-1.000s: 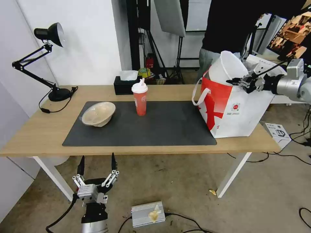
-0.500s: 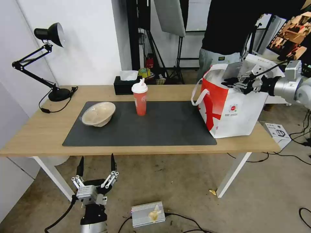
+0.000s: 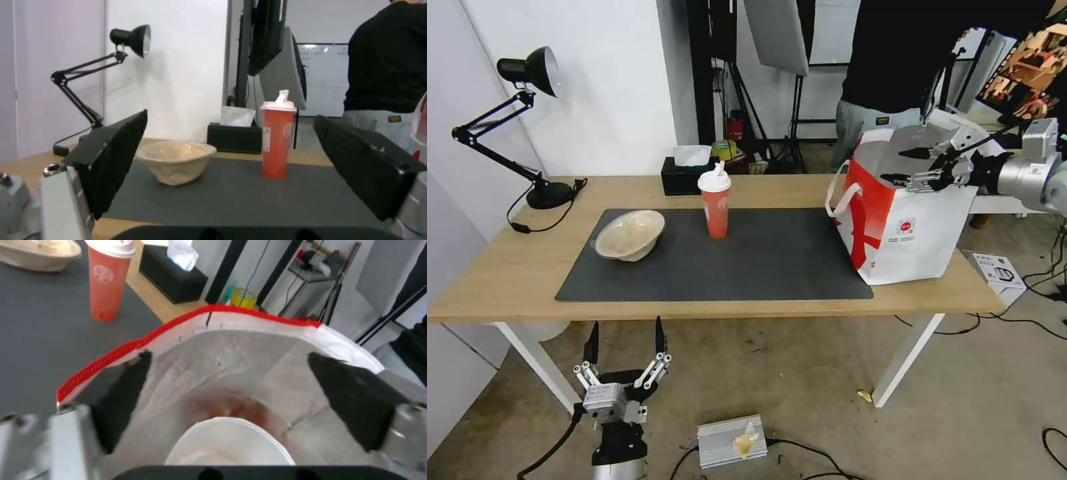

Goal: Pick up the trash from the table and place it into the takeout bag.

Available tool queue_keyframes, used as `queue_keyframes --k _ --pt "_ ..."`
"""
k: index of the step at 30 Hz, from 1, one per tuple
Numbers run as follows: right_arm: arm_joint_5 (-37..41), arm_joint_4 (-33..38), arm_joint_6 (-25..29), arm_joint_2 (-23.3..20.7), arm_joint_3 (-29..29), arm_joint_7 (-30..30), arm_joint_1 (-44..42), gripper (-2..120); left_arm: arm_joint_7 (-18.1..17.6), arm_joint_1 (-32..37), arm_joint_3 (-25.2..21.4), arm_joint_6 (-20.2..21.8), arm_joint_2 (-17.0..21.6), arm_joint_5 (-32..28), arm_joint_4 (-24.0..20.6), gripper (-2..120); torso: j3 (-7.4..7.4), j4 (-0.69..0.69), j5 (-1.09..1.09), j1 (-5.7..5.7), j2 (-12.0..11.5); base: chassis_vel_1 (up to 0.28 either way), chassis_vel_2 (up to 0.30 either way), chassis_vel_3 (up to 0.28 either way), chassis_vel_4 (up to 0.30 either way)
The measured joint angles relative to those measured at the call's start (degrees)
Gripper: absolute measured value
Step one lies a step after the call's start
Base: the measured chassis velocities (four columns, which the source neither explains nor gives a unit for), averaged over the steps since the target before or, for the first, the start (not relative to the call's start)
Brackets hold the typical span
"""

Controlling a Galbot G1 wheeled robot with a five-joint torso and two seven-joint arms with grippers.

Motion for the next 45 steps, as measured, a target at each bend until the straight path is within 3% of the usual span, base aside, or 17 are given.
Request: queue_keyframes --k 2,10,15,19,20,23,25,28,36,38,45 --pt "0.7 0.6 0.1 -0.1 0.4 0.7 0.1 99 0.0 0.1 0.0 0.0 0.0 0.0 -0.1 100 0.00 0.01 0.00 0.00 0.0 0.000 0.000 0.000 0.000" --pt "4.4 3.5 0.3 -0.6 1.9 4.4 -0.3 100 0.0 0.3 -0.1 -0.4 0.0 0.0 -0.1 100 0.00 0.00 0.00 0.00 0.0 0.000 0.000 0.000 0.000" --pt "8.5 7.2 1.3 -0.6 3.4 11.1 -2.4 100 0.0 0.2 -0.1 -0.5 0.0 0.0 -0.1 100 0.00 0.01 0.00 0.00 0.0 0.000 0.000 0.000 0.000" --pt "11.8 14.4 5.4 -0.4 5.1 26.1 -7.5 100 -0.6 -0.3 -0.2 -0.5 0.0 0.2 -0.1 100 0.00 0.00 0.00 0.00 0.0 0.000 0.000 0.000 0.000" --pt "11.8 14.4 5.4 -0.4 5.1 26.1 -7.5 100 -0.6 -0.3 -0.2 -0.5 0.0 0.2 -0.1 100 0.00 0.00 0.00 0.00 0.0 0.000 0.000 0.000 0.000" --pt "12.5 20.6 7.7 0.1 8.4 36.2 -13.5 100 -1.4 -0.6 -0.2 -0.5 0.0 0.4 -0.1 100 0.00 0.02 -0.02 0.00 0.0 0.000 0.000 0.000 0.000" --pt "12.5 22.4 8.4 0.2 9.4 38.3 -15.4 100 -1.4 -0.6 -0.2 -0.4 0.0 0.4 -0.2 100 0.00 0.01 -0.01 0.00 0.0 0.000 0.000 0.000 0.000" --pt "12.0 29.6 11.8 0.6 12.7 46.9 -24.6 100 -1.4 -0.5 -0.2 -0.4 0.0 0.5 -0.7 100 0.00 -0.01 0.00 0.00 0.0 0.000 0.000 0.000 0.000" --pt "5.3 43.7 19.8 5.5 12.6 67.6 -36.7 100 -1.4 -0.3 -0.4 -0.3 0.0 0.5 -1.5 100 -0.01 0.01 -0.01 0.00 0.0 0.000 0.000 0.000 0.000" --pt "3.7 44.6 20.8 6.2 12.5 69.1 -38.2 100 -1.4 -0.3 -0.4 -0.3 0.0 0.5 -1.5 100 0.00 0.01 -0.01 0.00 0.0 0.000 0.000 0.000 0.000" --pt "-14.2 45.3 30.8 13.2 10.6 75.5 -52.5 100 -1.4 -0.1 -0.5 -0.2 0.0 0.6 -1.6 100 0.00 0.00 0.00 0.00 0.0 0.000 0.000 0.000 0.000"
